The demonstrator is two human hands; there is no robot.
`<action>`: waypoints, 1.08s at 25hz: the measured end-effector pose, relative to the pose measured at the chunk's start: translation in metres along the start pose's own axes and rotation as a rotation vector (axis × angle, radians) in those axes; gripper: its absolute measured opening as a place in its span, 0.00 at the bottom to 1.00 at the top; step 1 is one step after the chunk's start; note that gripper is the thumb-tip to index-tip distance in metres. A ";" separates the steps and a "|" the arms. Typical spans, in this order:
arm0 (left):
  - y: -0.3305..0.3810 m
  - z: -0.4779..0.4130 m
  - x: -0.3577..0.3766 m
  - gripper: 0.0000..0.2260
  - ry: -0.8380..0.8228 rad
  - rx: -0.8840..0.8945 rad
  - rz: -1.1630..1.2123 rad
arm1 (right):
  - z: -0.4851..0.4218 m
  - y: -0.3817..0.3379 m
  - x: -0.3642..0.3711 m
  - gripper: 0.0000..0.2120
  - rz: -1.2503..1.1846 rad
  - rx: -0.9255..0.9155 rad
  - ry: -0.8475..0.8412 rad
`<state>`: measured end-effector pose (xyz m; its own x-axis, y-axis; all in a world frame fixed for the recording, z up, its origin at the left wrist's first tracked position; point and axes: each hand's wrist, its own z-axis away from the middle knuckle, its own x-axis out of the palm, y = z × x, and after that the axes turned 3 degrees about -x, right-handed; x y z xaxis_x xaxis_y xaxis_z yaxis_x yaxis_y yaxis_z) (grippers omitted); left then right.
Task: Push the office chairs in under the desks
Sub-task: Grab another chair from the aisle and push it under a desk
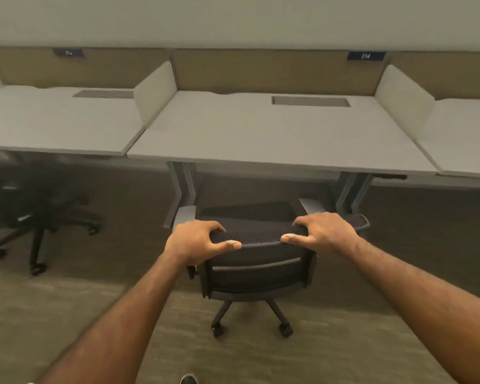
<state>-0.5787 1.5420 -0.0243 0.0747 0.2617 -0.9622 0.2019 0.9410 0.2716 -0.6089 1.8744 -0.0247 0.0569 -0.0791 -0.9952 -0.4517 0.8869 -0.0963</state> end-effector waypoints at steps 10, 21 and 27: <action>-0.144 -0.125 -0.058 0.48 -0.117 0.130 -0.006 | -0.158 -0.060 -0.006 0.45 -0.044 0.135 0.034; -0.233 -0.205 -0.087 0.43 -0.192 0.115 -0.083 | -0.265 -0.095 -0.007 0.52 -0.042 0.173 0.046; -0.245 -0.223 -0.097 0.41 -0.226 0.099 -0.078 | -0.292 -0.098 -0.005 0.49 -0.024 0.171 0.073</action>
<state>-0.8531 1.3341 -0.0009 0.2690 0.1243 -0.9551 0.3092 0.9280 0.2079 -0.8247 1.6556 -0.0144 -0.0020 -0.1285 -0.9917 -0.2930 0.9483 -0.1223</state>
